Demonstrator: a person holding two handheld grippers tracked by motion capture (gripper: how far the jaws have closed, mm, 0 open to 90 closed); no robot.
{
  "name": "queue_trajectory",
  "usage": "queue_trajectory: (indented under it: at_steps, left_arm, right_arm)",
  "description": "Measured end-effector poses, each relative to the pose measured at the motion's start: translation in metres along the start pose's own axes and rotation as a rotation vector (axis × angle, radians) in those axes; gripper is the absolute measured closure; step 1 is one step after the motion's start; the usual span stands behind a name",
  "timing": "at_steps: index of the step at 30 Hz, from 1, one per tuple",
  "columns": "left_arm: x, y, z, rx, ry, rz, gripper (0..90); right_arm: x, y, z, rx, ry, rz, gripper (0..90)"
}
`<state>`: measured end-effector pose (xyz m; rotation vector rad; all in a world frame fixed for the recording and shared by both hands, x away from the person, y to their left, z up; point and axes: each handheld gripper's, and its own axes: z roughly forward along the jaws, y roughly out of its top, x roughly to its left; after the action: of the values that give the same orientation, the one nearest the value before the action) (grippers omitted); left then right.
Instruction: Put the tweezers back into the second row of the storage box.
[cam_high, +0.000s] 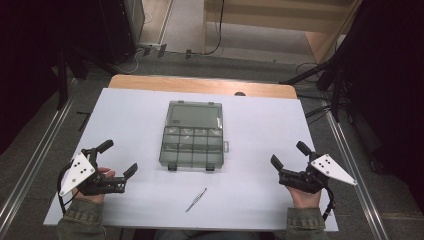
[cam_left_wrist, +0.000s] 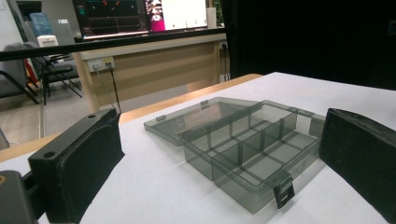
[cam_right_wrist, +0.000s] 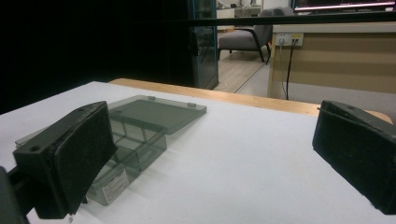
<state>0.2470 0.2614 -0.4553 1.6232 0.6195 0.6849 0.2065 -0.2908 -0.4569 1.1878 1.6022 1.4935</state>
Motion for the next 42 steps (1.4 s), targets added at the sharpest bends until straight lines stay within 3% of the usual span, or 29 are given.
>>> queue_trajectory:
  at_steps: [17, 26, 31, 42]
  left_arm:
    - [0.001, 0.0, 0.0, 0.003, 0.004, -0.01, 0.0]
    - [0.001, -0.001, 0.001, 0.008, 0.004, -0.014, 0.0]
    - [0.002, -0.001, 0.001, 0.009, 0.003, -0.016, 0.0]
    - [0.001, -0.001, 0.001, 0.01, -0.004, -0.02, 0.0]
  right_arm:
    - [-0.003, -0.004, 0.0, 0.029, -0.029, 0.005, 0.0]
    - [0.007, -0.004, 0.01, 0.087, 0.032, -0.042, 0.0]
    - [0.013, -0.004, 0.017, 0.112, 0.092, -0.038, 0.0]
    - [0.029, -0.002, 0.026, 0.145, 0.166, -0.066, 0.0]
